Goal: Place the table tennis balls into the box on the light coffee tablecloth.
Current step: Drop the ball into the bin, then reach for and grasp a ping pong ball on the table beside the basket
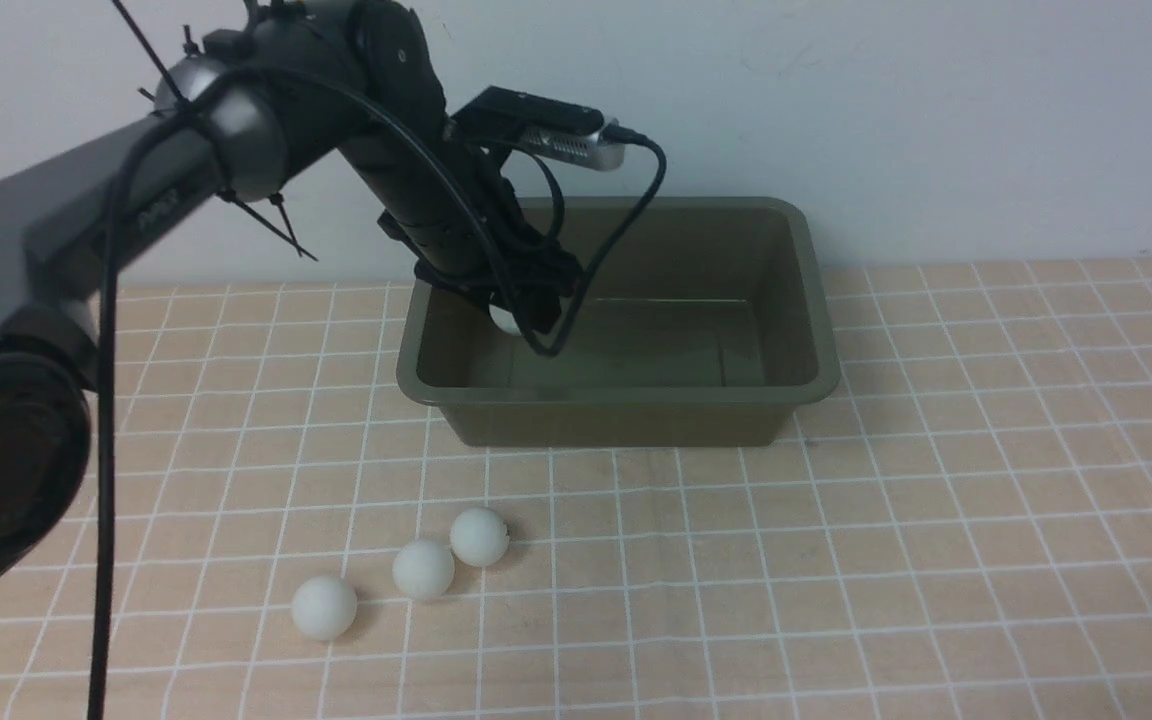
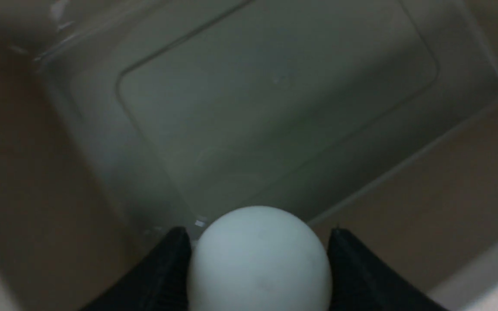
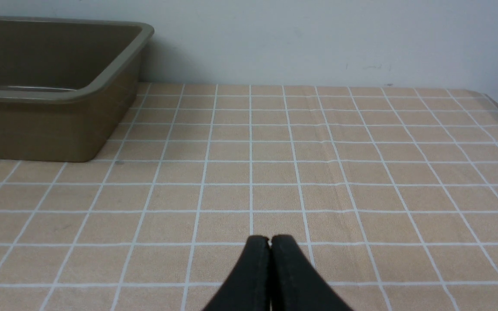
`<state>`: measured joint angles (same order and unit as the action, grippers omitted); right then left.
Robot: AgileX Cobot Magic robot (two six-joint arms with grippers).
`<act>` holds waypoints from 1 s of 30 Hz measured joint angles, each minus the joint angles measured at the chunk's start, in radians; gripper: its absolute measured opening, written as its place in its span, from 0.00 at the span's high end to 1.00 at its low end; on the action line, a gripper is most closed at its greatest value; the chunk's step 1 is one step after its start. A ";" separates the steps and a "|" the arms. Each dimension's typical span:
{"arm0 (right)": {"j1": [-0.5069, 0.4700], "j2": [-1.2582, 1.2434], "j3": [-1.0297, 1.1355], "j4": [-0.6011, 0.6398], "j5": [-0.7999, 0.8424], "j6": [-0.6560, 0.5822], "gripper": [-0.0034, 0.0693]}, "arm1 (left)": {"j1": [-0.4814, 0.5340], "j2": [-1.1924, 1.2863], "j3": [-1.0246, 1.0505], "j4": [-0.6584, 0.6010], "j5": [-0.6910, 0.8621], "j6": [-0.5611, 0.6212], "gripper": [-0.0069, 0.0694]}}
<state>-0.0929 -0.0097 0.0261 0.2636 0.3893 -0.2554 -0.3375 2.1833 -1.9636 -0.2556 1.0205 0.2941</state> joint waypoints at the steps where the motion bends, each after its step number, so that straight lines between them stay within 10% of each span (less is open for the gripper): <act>1: 0.000 0.000 0.000 0.000 0.000 0.000 0.97 | -0.005 0.012 -0.008 0.000 0.000 0.000 0.48; 30: 0.000 0.000 0.000 0.000 0.000 0.000 0.97 | -0.010 -0.306 0.081 0.279 0.210 -0.134 0.42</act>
<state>-0.0929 -0.0097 0.0261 0.2636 0.3893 -0.2554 -0.3476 1.8769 -1.8824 0.0230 1.2304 0.1602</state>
